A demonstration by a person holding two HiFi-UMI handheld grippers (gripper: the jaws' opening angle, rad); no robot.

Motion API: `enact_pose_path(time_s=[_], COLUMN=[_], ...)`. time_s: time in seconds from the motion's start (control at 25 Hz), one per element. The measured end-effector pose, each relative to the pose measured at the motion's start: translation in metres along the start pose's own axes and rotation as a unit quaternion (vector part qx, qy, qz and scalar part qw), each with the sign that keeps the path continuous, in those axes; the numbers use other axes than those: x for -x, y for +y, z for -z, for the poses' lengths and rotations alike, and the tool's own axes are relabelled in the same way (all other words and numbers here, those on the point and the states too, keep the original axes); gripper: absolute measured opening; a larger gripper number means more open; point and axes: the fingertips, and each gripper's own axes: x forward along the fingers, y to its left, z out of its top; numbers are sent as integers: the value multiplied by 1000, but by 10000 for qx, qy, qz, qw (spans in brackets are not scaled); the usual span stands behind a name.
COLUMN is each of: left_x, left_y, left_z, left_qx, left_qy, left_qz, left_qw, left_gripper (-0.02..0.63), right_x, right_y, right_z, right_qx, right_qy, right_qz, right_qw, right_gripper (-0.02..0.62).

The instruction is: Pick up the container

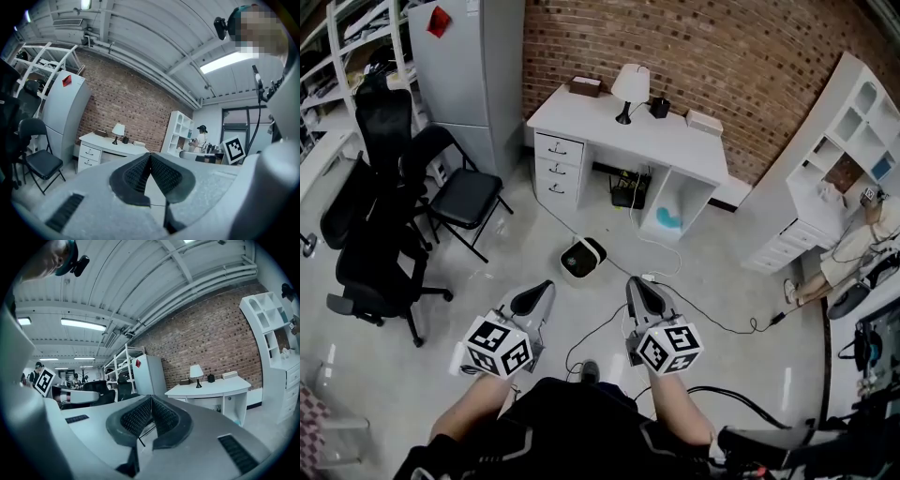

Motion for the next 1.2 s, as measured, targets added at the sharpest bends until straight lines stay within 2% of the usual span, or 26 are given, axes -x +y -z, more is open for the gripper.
enact_pose_path(time_s=[0.2, 0.52, 0.8, 1.2], left_x=[-41, -108, -154, -187], left_y=[-4, -10, -16, -1], left_z=[-7, 0, 2, 2], left_qx=[-90, -21, -114, -94], left_qy=[-117, 53, 174, 277], left_qz=[-136, -226, -335, -398], left_qw=[9998, 9997, 9992, 9988], left_gripper=[6, 6, 7, 6], right_x=[-11, -30, -39, -64], right_y=[-38, -98, -139, -163], right_z=[-5, -13, -19, -25], right_qx=[-59, -47, 8, 4], right_qy=[44, 82, 90, 108], right_qz=[-85, -240, -415, -528], right_qw=[9999, 9997, 9991, 9985], right_gripper=[8, 8, 8, 8])
